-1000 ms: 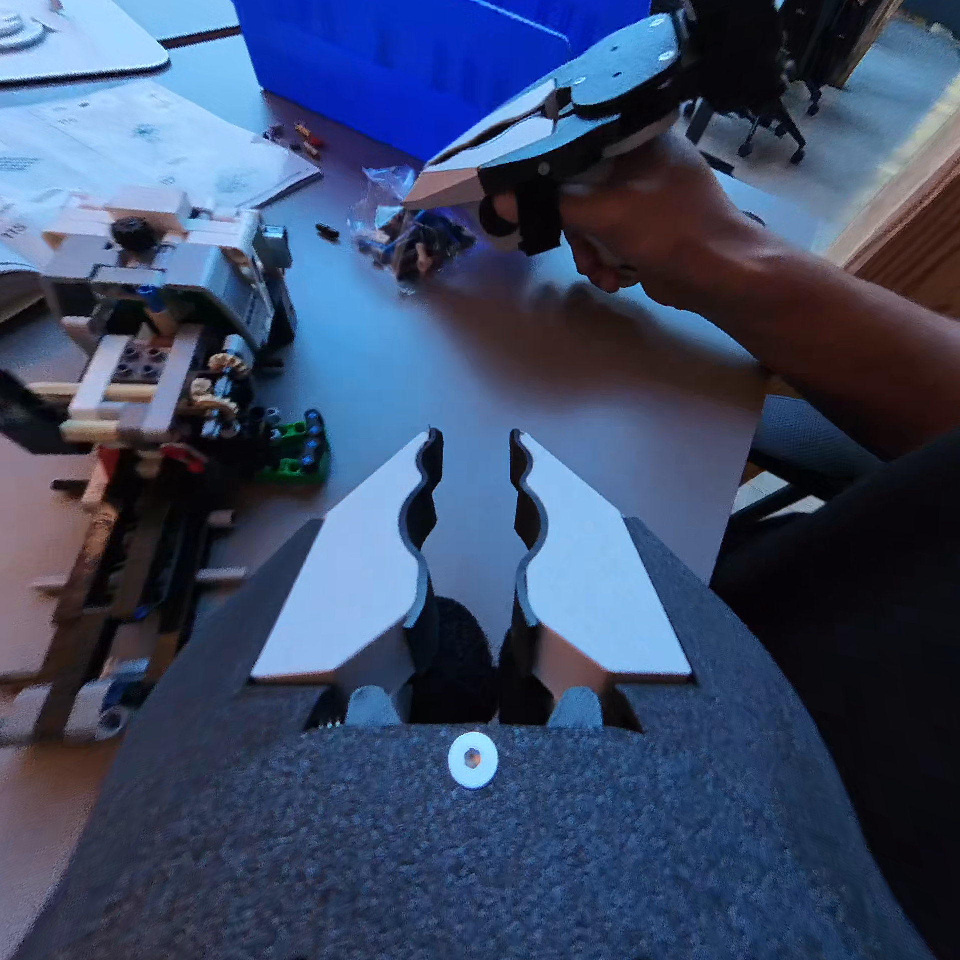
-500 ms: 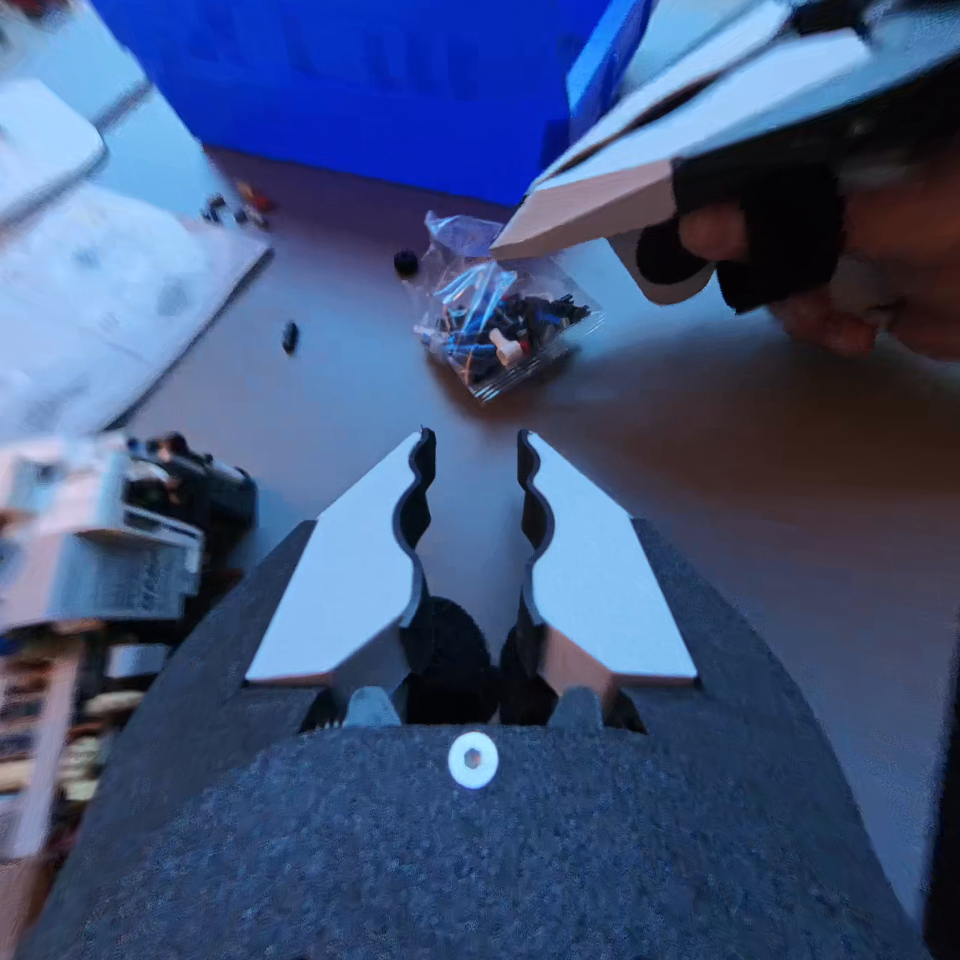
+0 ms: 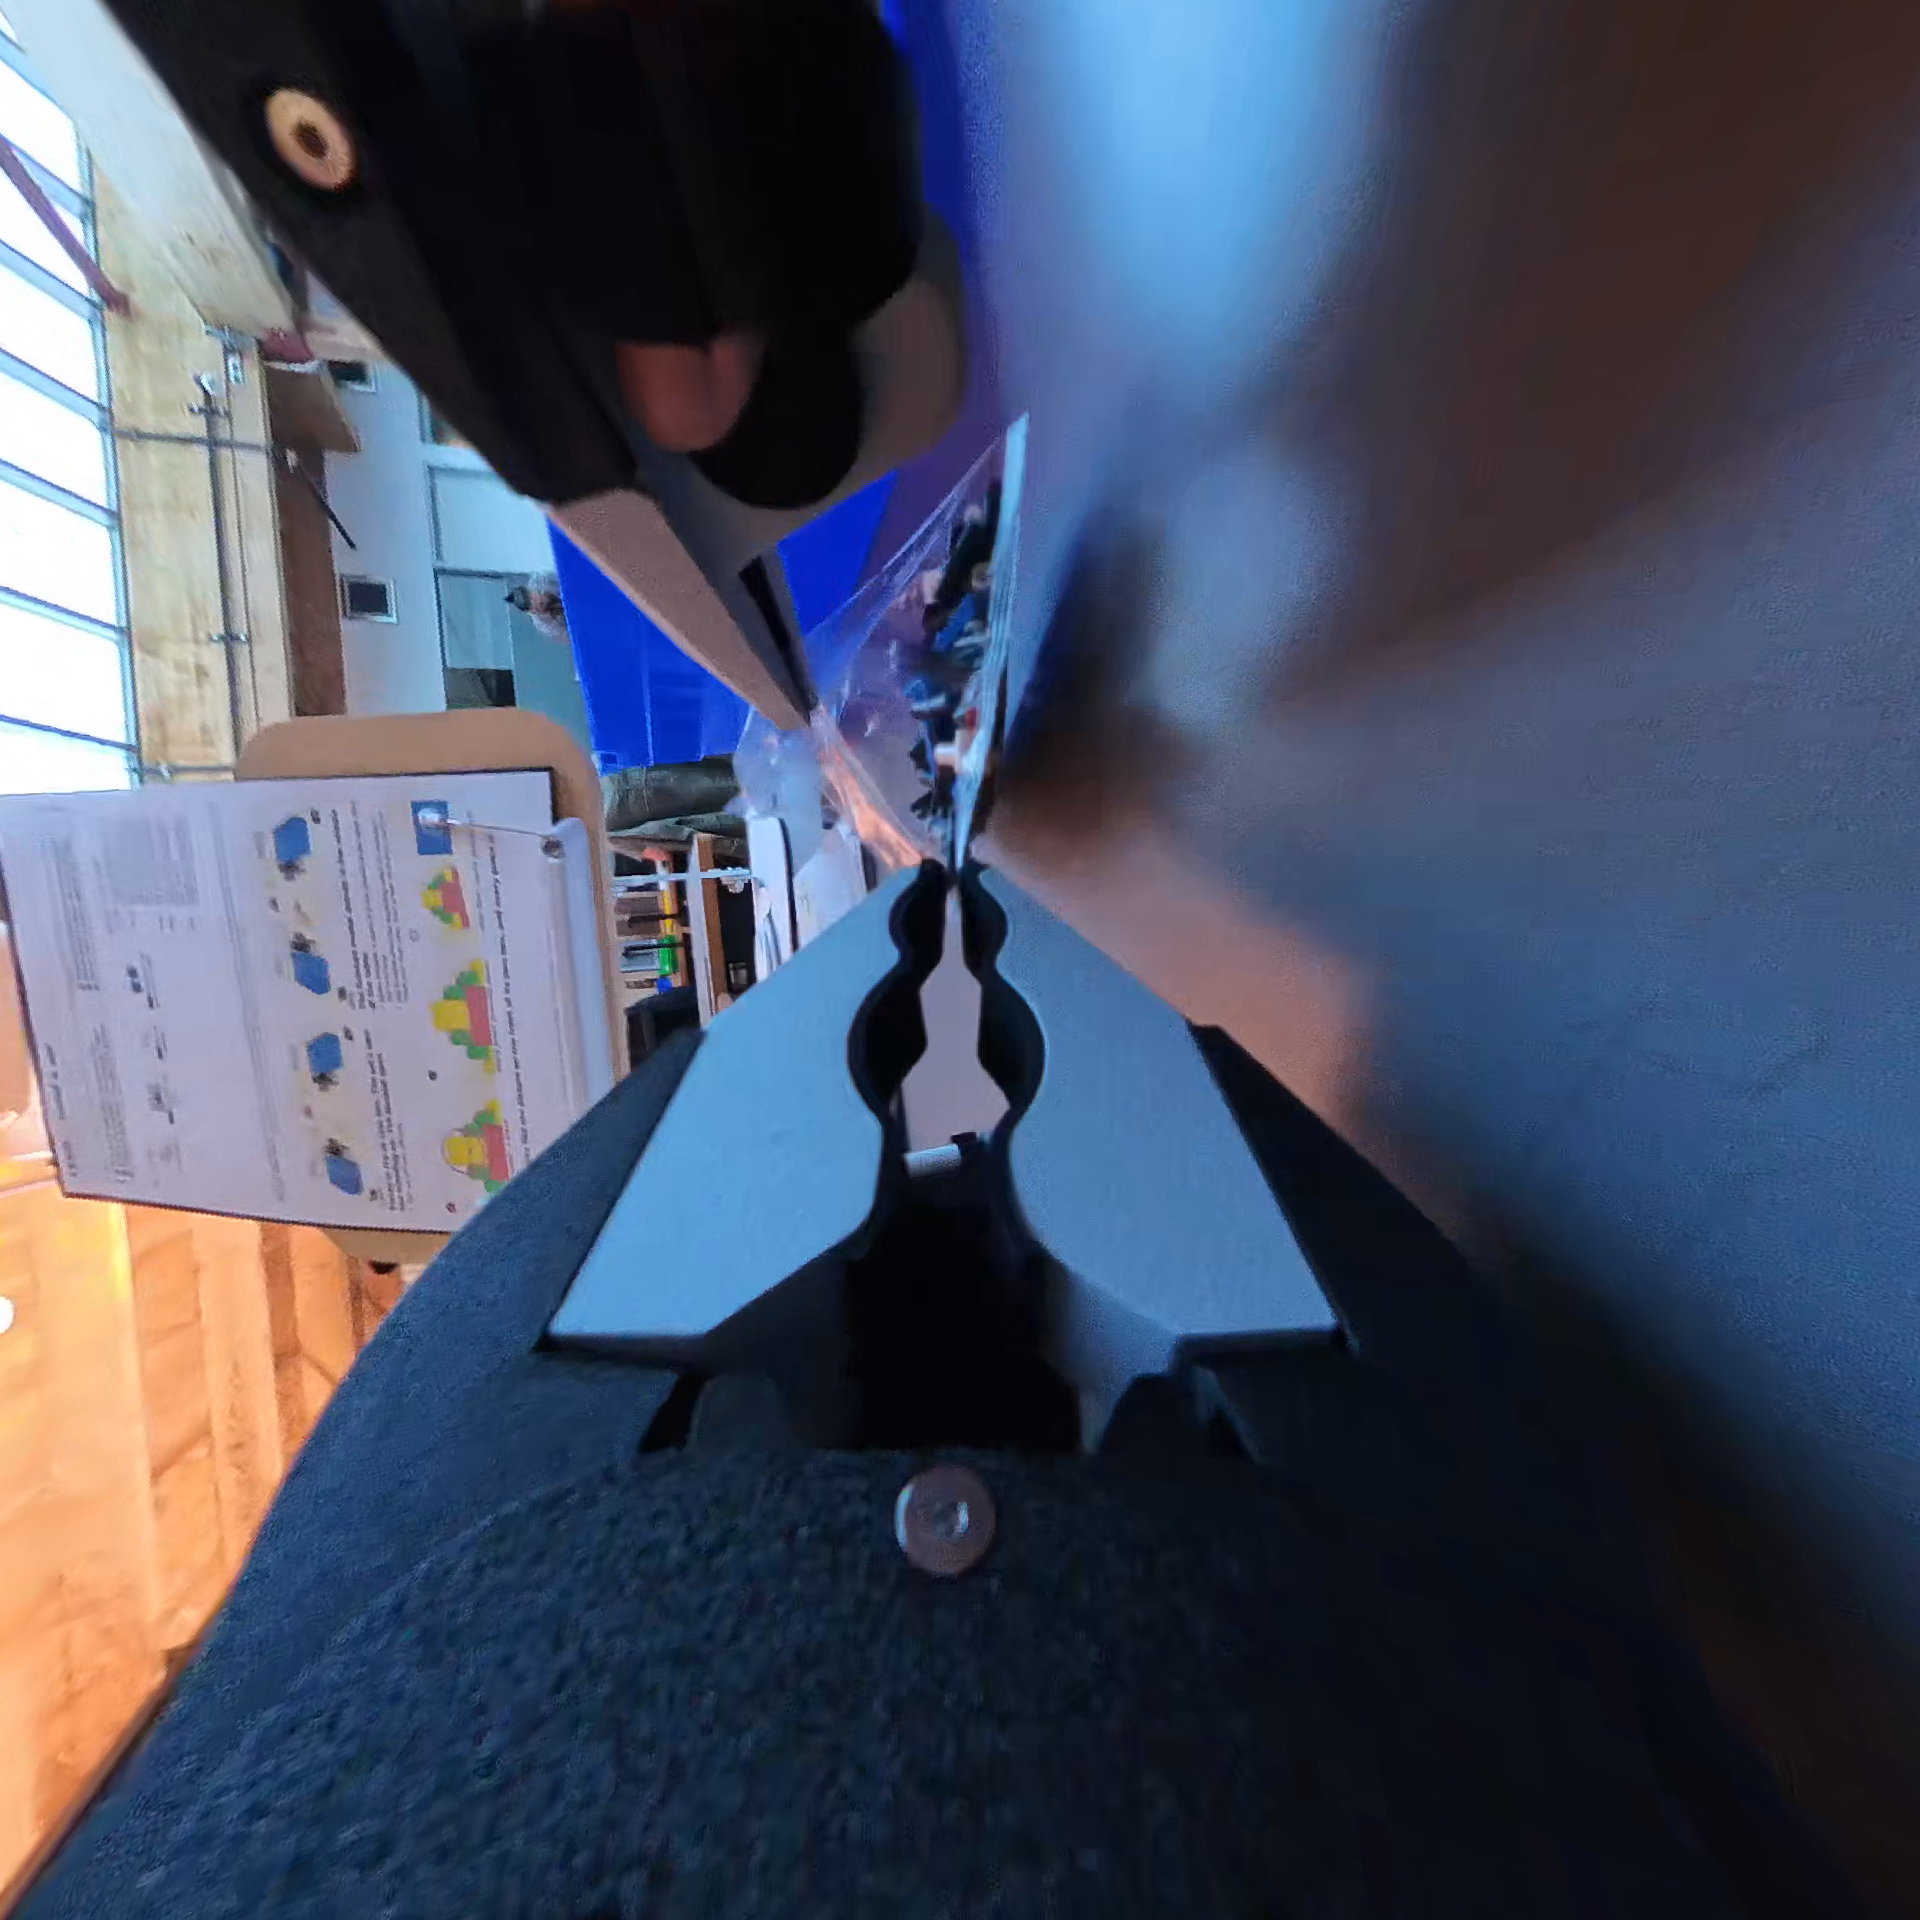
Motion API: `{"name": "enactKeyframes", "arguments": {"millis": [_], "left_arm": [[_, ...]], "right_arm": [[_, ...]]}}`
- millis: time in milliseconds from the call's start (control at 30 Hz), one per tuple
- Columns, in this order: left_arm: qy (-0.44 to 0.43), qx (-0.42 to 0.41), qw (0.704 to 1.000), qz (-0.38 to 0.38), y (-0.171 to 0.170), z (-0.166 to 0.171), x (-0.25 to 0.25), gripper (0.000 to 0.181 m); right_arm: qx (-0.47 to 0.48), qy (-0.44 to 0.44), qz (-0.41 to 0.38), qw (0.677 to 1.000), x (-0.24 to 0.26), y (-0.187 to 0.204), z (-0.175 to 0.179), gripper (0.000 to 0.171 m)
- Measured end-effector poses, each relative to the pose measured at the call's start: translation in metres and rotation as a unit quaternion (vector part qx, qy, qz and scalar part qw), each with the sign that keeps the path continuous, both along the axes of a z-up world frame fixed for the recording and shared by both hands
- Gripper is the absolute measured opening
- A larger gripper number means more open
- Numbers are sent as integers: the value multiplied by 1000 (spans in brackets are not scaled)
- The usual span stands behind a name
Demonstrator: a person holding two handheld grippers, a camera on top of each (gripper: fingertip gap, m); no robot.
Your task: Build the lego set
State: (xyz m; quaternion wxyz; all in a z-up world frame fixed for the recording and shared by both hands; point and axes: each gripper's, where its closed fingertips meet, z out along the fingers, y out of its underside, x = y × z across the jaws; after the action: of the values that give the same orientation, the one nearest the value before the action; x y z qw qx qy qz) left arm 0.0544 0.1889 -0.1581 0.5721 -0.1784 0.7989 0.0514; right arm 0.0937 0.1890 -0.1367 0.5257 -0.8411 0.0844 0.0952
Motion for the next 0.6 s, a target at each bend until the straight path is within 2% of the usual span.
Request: {"name": "enactKeyframes", "arguments": {"millis": [133,233,300,400,500,600], "left_arm": [[-1,-1,1000,-7,-2,3,3,0],[4,-9,1000,-1,7,5,6,0],[9,-26,1000,-1,10,6,6,0],[15,-53,998,0,11,5,6,0],[20,-93,995,4,11,5,8,0],[22,-129,991,12,10,7,10,0]], "right_arm": [[6,-10,-5,1000,5,-1,0,1],[36,-41,18,998,7,-8,11,18],[43,-91,58,993,1,-18,15,23],[-15,-171,101,980,-11,-31,-7,26],[-29,-231,113,966,-23,-26,-19,27],[-66,-343,90,933,-15,-19,-36,24]]}}
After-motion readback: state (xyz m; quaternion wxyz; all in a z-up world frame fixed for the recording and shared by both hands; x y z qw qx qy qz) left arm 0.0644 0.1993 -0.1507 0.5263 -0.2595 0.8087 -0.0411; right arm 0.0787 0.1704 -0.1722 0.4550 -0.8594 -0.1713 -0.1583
